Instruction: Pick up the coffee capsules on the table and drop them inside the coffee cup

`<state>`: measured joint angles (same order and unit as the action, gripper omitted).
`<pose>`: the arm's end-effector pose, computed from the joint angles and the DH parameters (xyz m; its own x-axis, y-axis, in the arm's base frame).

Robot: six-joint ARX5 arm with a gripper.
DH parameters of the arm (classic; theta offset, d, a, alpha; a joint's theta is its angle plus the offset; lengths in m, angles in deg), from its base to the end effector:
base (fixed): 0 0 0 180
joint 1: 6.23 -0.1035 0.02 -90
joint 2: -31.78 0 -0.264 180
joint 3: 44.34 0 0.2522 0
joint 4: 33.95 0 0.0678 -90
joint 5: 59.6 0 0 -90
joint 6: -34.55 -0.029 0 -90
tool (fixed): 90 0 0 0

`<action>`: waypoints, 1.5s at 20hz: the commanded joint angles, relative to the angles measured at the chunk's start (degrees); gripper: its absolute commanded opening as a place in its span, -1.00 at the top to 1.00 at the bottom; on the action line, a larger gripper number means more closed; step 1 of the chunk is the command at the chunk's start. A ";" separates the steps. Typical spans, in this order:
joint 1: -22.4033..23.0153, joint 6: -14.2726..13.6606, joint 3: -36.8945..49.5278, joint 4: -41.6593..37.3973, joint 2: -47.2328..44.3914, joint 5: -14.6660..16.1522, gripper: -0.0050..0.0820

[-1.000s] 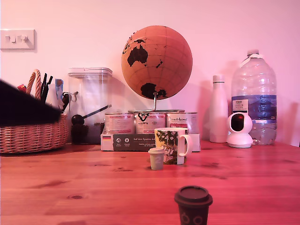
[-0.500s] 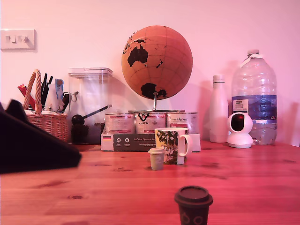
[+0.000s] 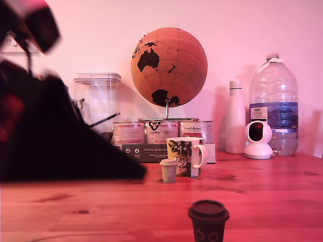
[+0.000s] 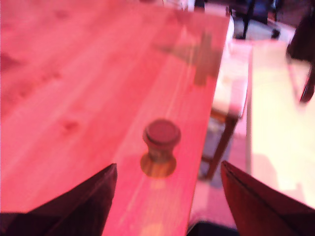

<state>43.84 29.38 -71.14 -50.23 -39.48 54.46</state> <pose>0.1182 -0.1596 0.1323 0.2040 -0.8789 -0.4312 0.9544 0.2766 -0.1123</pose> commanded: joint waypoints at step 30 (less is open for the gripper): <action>5.14 -0.90 -14.05 5.42 -19.17 -4.76 -0.51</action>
<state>48.86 28.36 -84.65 -44.70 -57.73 49.78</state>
